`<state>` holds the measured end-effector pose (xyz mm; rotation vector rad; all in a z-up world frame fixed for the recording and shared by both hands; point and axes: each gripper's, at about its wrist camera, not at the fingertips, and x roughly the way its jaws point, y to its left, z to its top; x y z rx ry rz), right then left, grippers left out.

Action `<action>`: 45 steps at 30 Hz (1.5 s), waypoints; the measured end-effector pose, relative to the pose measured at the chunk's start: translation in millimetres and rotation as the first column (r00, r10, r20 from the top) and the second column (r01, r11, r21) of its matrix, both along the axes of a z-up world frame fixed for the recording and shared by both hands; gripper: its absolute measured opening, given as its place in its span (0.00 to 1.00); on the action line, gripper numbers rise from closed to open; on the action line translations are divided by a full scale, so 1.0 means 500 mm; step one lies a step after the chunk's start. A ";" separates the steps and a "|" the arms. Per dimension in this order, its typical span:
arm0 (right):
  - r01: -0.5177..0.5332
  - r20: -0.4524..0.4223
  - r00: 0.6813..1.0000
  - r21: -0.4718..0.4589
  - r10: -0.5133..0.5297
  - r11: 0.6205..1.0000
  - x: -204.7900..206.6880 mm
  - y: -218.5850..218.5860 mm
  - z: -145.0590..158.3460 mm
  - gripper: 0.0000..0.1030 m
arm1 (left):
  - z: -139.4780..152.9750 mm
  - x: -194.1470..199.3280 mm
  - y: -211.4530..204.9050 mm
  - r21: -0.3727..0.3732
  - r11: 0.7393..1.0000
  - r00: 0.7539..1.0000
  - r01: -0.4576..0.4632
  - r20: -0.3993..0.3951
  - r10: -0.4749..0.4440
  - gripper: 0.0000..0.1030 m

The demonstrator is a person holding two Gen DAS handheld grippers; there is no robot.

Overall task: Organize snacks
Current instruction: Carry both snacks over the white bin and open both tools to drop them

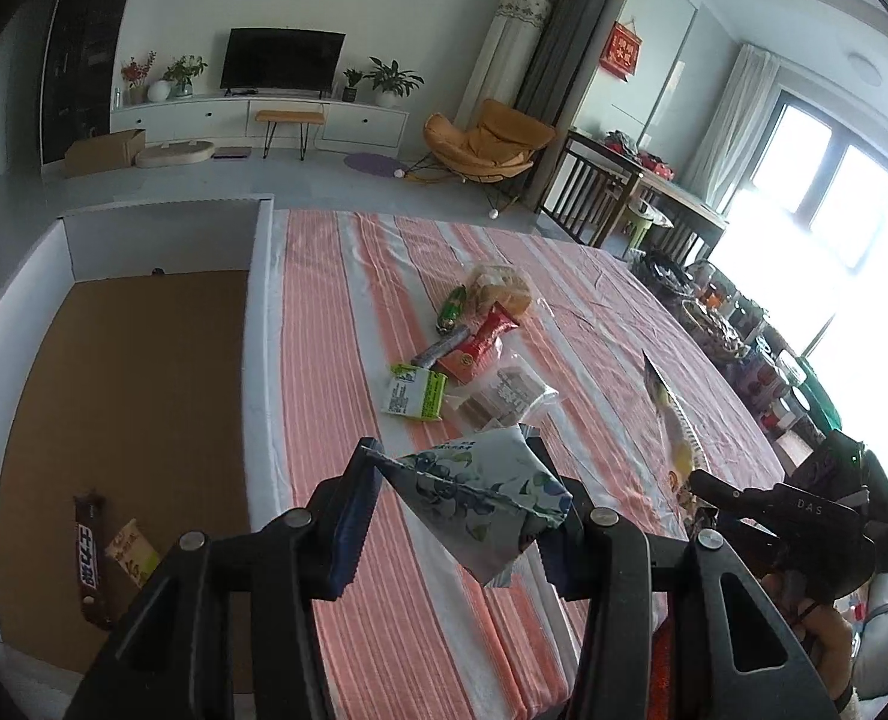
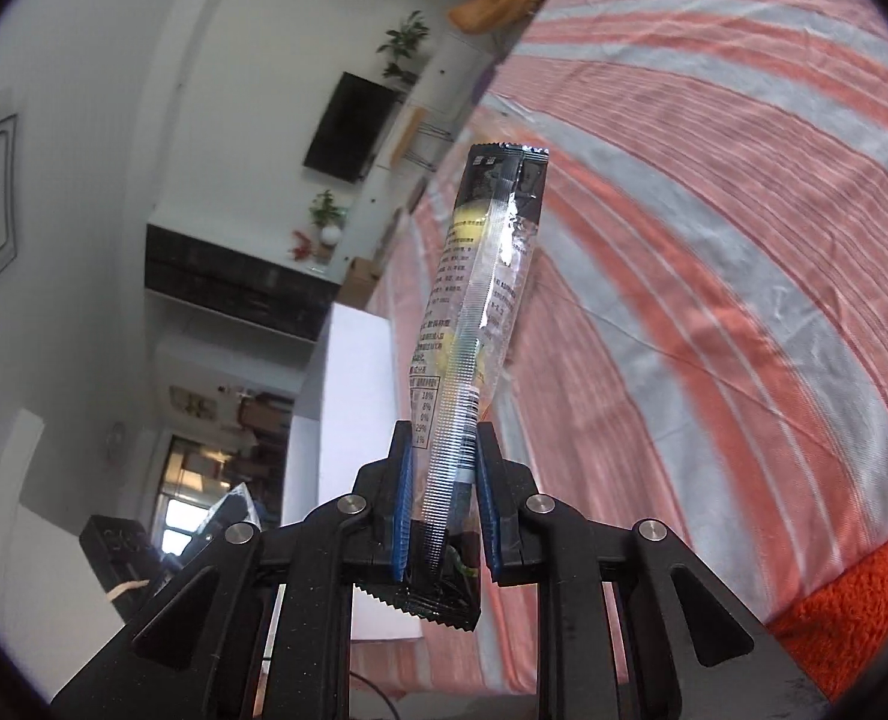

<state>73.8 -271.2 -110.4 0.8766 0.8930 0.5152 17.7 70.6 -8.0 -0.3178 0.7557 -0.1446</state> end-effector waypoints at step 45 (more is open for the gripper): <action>0.303 0.254 0.952 -0.864 0.169 -0.403 -0.038 0.137 0.249 0.79 | -0.065 0.045 0.033 0.059 0.989 0.989 -0.138 -0.050 0.141 0.92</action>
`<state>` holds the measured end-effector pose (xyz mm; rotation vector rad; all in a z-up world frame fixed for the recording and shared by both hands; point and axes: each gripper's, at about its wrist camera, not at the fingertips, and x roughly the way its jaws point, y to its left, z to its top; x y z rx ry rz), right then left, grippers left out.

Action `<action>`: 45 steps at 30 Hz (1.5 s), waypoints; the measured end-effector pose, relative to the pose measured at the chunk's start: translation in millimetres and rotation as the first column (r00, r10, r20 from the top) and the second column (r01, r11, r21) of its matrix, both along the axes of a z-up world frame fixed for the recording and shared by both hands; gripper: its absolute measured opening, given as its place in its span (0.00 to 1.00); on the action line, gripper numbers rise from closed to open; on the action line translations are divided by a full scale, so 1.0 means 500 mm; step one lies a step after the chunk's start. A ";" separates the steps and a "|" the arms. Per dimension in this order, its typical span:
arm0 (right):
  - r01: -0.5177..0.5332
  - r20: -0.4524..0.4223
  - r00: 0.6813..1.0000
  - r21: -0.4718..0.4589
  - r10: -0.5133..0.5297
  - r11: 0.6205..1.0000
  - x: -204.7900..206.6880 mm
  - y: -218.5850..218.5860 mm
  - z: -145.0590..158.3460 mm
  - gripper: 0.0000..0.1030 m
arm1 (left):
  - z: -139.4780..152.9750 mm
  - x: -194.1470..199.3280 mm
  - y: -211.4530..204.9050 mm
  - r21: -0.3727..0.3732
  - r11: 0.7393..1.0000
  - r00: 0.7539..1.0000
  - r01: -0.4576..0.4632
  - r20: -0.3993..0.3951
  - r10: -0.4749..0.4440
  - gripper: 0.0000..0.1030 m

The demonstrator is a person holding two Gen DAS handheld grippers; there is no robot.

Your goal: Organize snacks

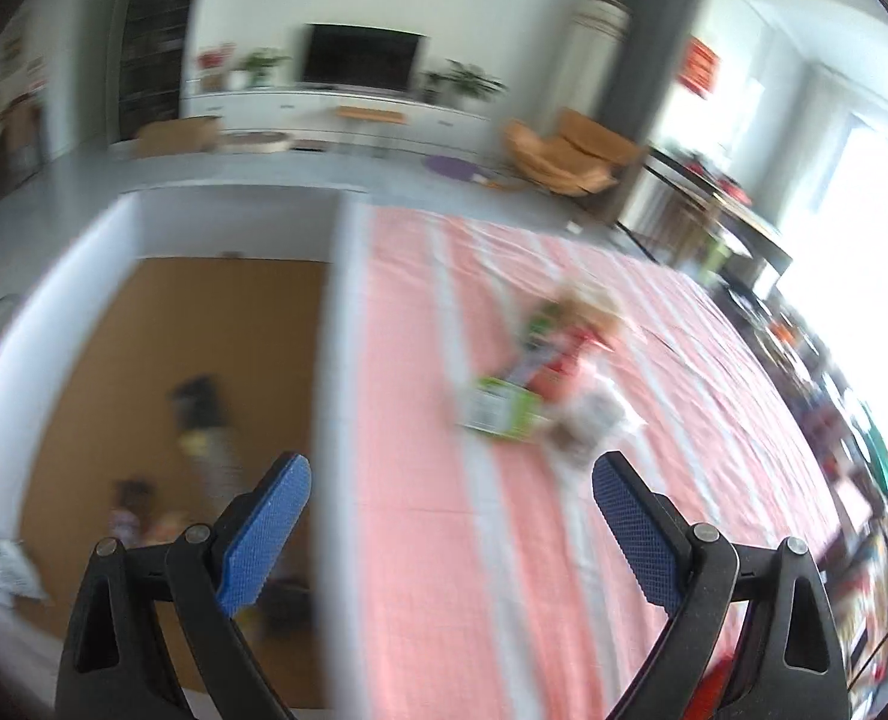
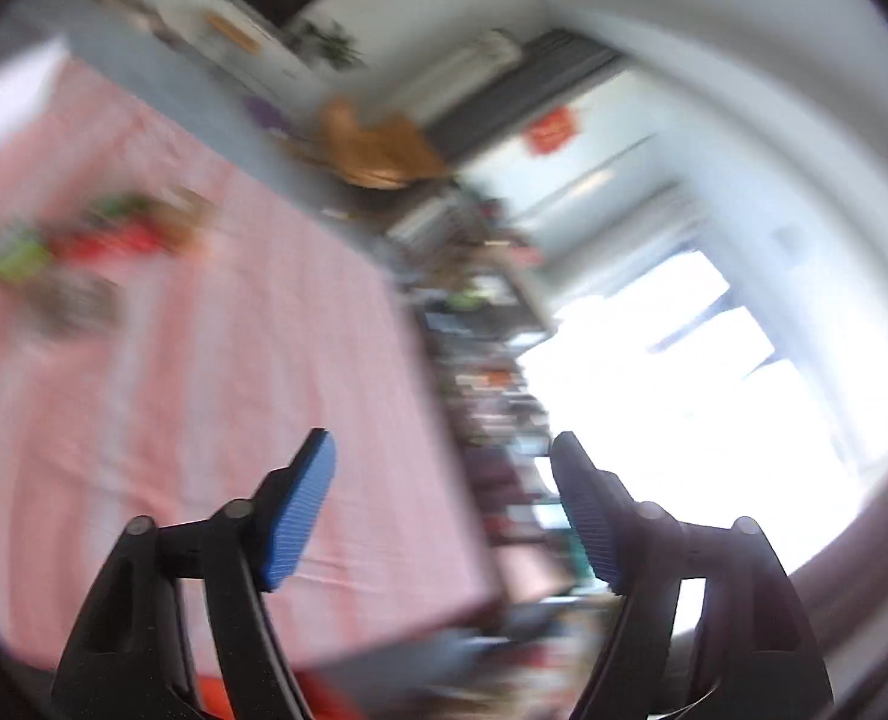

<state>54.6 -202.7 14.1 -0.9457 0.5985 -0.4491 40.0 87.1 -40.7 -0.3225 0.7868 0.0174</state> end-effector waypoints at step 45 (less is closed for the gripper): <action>0.249 -0.385 0.910 0.802 0.152 0.543 0.090 -0.100 -0.323 0.80 | -0.273 0.152 -0.267 0.220 0.964 0.977 0.149 -0.185 -0.108 1.00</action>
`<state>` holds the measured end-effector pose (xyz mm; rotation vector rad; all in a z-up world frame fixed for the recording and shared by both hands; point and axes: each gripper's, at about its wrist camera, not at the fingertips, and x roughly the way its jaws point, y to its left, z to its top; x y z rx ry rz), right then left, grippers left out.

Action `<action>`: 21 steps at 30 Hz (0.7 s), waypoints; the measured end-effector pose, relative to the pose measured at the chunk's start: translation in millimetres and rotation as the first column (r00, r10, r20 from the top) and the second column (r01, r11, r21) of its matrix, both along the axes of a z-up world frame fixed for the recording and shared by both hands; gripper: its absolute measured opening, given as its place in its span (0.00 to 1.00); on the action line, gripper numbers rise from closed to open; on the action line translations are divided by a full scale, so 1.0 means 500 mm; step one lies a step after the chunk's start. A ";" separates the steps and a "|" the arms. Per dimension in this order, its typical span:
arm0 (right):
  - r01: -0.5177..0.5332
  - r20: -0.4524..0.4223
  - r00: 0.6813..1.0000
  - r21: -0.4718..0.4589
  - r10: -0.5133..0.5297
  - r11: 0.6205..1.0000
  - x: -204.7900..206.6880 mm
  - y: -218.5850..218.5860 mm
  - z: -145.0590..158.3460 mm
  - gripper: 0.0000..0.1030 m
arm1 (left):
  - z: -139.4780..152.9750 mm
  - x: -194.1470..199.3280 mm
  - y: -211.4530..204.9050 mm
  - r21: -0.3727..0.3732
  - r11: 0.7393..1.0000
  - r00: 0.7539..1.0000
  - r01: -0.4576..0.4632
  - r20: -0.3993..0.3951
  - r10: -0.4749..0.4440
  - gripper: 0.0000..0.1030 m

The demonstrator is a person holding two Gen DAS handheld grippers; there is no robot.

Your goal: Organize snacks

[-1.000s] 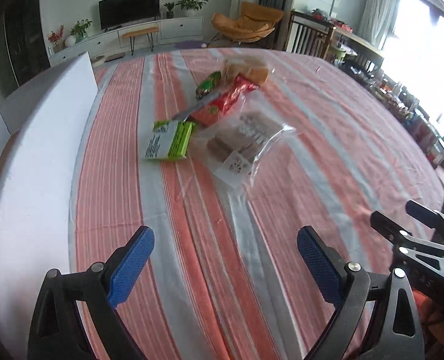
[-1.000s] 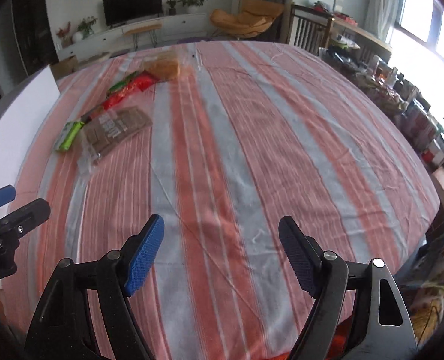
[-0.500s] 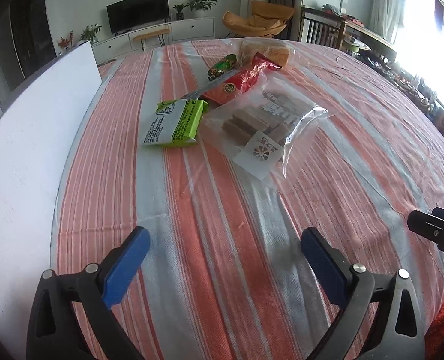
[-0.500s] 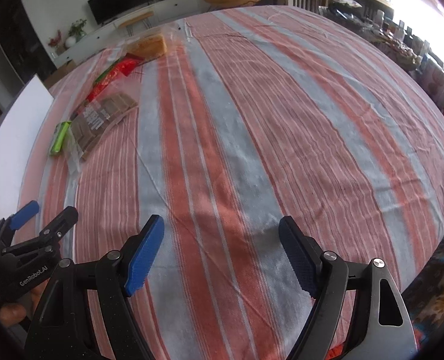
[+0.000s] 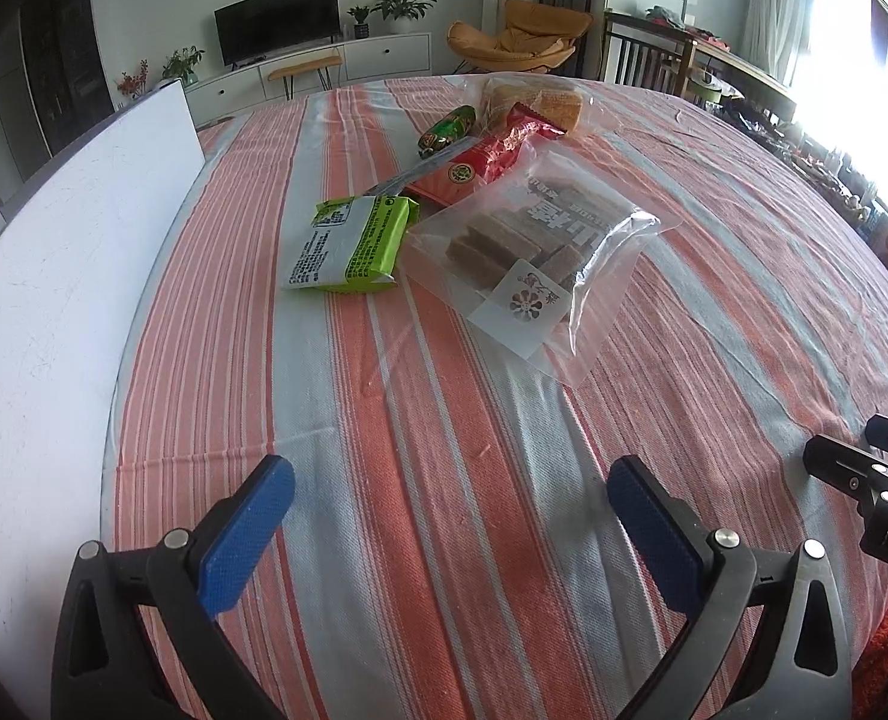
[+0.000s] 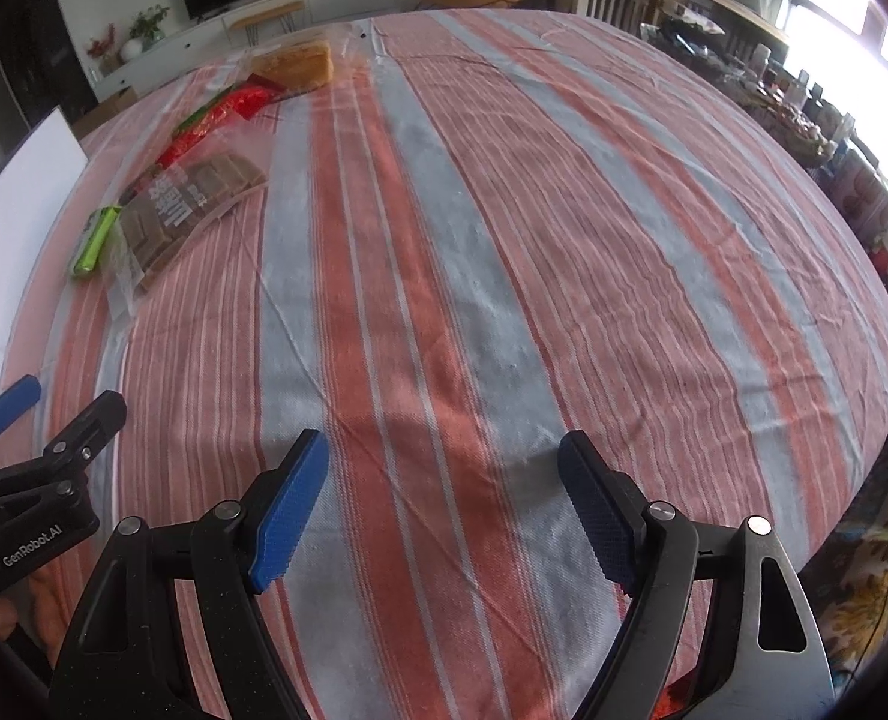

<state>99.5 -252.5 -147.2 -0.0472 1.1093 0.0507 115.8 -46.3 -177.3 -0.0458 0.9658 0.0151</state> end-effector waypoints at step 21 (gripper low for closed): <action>-0.001 -0.003 1.000 -0.002 0.001 1.000 0.000 0.000 0.000 0.81 | -0.001 0.001 -0.001 0.000 1.000 1.000 0.001 0.000 -0.001 1.00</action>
